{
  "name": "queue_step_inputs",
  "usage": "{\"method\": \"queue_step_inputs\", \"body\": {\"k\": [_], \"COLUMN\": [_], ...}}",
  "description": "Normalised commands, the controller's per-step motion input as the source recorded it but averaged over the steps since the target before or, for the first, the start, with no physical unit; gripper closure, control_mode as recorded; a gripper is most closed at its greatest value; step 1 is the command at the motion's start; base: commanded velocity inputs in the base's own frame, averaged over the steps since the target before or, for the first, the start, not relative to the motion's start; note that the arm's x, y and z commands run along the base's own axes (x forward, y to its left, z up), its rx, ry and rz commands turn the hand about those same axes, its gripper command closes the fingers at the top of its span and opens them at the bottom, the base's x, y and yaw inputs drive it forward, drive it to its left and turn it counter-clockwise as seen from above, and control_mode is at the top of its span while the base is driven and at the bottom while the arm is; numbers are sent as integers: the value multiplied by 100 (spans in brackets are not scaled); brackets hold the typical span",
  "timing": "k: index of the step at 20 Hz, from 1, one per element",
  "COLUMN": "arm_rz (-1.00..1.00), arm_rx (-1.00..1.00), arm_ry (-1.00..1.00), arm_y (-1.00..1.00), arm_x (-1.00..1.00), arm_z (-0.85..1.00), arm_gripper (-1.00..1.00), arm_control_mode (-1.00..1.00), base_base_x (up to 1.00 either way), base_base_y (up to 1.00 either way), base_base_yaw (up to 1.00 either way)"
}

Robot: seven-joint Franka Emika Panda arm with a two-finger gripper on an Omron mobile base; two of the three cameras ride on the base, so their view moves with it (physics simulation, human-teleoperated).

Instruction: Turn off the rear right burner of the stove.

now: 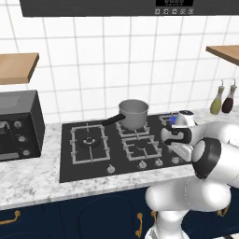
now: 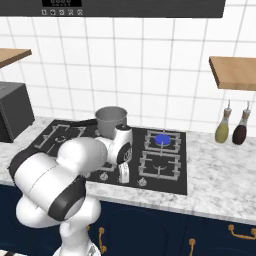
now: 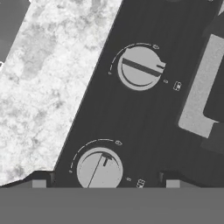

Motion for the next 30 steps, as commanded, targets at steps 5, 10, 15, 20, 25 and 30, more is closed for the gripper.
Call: {"method": "queue_step_inputs", "body": {"k": [5,10,15,20,25,30], "arm_rz": [0,0,0,0,0,0], "arm_rx": [0,0,0,0,0,0], "arm_ry": [4,3,0,0,0,0], "arm_y": [-1,-12,-9,6,13,5], "arm_x": [-2,-38,-60,-8,31,34], "arm_z": [-22,-23,-15,-11,-8,-12], "arm_gripper": [-100,-100,-100,-100,-100,-100], "arm_control_mode": [-100,-100,-100,-100,-100,-100], "base_base_x": [0,0,0,0,0,0], "base_base_y": [0,0,0,0,0,0], "base_base_yaw": [0,0,0,0,0,0]}}
